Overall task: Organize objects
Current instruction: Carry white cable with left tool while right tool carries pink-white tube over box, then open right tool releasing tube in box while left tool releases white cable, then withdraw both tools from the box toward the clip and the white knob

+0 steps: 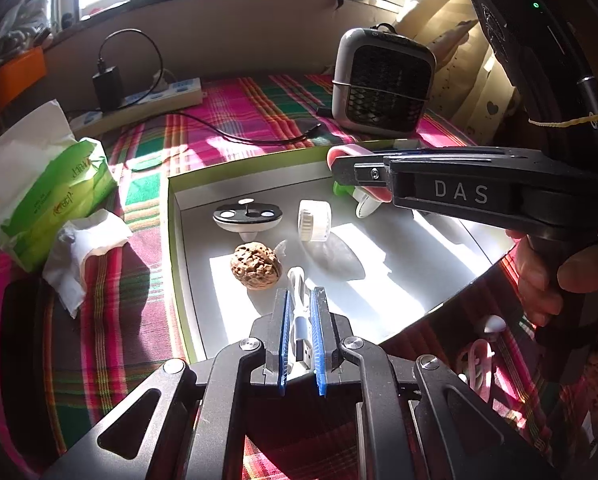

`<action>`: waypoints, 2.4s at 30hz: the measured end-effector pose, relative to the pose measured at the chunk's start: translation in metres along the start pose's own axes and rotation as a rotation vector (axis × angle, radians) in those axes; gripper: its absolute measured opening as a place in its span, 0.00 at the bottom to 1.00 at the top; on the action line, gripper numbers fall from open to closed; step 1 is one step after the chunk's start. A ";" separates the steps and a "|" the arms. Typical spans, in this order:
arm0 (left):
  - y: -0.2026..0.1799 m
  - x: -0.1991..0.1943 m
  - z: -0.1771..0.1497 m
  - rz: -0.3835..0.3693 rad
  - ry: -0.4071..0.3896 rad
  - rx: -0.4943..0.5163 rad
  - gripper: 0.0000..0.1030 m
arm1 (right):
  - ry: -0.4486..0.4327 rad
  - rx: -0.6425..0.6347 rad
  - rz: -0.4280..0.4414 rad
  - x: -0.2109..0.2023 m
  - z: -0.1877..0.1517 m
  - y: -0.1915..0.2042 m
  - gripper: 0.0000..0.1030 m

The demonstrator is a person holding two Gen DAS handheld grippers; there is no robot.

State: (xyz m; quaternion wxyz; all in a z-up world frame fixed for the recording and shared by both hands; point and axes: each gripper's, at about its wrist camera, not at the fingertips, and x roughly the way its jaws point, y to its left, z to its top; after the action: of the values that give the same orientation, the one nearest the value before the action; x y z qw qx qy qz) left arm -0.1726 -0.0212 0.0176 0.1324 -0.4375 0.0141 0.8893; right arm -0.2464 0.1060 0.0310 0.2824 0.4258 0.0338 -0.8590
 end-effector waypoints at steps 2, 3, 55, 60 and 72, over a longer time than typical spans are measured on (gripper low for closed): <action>0.002 0.001 0.000 -0.004 0.001 -0.007 0.09 | 0.009 0.001 0.004 0.004 0.001 0.000 0.18; 0.002 0.001 0.000 -0.007 -0.001 -0.009 0.09 | 0.010 0.002 0.008 0.005 0.001 0.001 0.18; 0.005 -0.004 0.001 -0.002 0.003 -0.029 0.26 | 0.009 -0.007 -0.002 0.011 -0.004 0.016 0.33; 0.003 -0.008 -0.001 0.008 -0.006 -0.027 0.26 | -0.013 0.006 -0.001 0.000 -0.008 0.016 0.33; -0.006 -0.022 -0.006 0.020 -0.037 -0.013 0.29 | -0.068 0.015 -0.046 -0.034 -0.028 0.018 0.40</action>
State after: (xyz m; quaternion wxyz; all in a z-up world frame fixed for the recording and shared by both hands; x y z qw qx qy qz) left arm -0.1537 -0.0216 0.0321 0.1211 -0.4216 0.0101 0.8986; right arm -0.2012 0.1150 0.0417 0.2605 0.3974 0.0275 -0.8795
